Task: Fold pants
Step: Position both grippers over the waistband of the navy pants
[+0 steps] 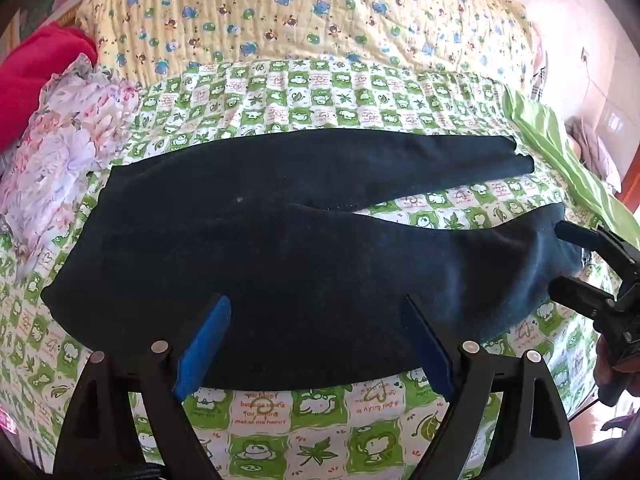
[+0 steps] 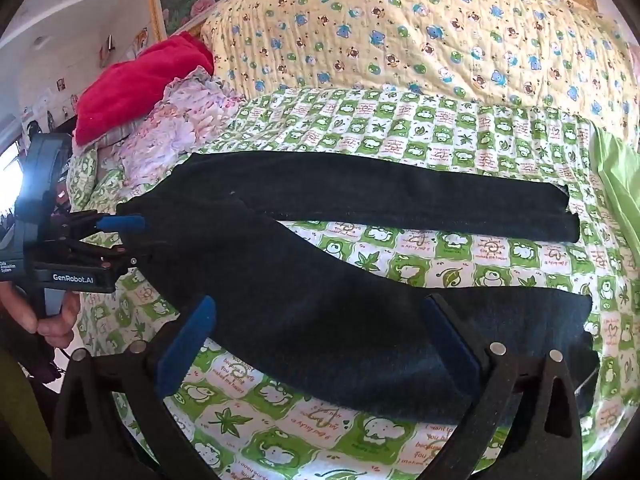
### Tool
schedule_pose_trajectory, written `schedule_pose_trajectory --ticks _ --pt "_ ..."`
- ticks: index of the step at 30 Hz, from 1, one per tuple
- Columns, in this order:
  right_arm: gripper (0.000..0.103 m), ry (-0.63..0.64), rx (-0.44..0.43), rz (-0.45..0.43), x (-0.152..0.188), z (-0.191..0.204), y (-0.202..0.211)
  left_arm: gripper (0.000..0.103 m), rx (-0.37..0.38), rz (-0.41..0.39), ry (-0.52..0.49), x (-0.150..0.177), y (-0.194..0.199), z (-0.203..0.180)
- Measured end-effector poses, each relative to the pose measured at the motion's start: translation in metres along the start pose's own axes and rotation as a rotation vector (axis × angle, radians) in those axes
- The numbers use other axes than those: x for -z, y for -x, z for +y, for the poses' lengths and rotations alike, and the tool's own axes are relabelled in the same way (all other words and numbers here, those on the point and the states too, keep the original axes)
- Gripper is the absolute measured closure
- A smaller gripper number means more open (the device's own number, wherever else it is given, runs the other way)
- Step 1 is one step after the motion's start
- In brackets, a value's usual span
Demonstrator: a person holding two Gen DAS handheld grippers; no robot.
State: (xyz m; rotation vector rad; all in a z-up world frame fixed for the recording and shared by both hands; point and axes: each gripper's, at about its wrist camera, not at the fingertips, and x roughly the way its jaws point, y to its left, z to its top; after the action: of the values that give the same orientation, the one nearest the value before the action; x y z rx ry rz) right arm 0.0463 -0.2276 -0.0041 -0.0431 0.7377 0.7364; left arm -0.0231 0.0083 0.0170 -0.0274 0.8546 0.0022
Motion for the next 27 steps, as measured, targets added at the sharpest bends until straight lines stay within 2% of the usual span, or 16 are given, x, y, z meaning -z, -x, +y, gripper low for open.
schedule_pose_trajectory --ticks 27 --pt "0.0 -0.009 0.016 -0.01 -0.0026 0.0017 0.0045 0.016 0.008 -0.005 0.018 -0.0065 -0.0009 -0.0051"
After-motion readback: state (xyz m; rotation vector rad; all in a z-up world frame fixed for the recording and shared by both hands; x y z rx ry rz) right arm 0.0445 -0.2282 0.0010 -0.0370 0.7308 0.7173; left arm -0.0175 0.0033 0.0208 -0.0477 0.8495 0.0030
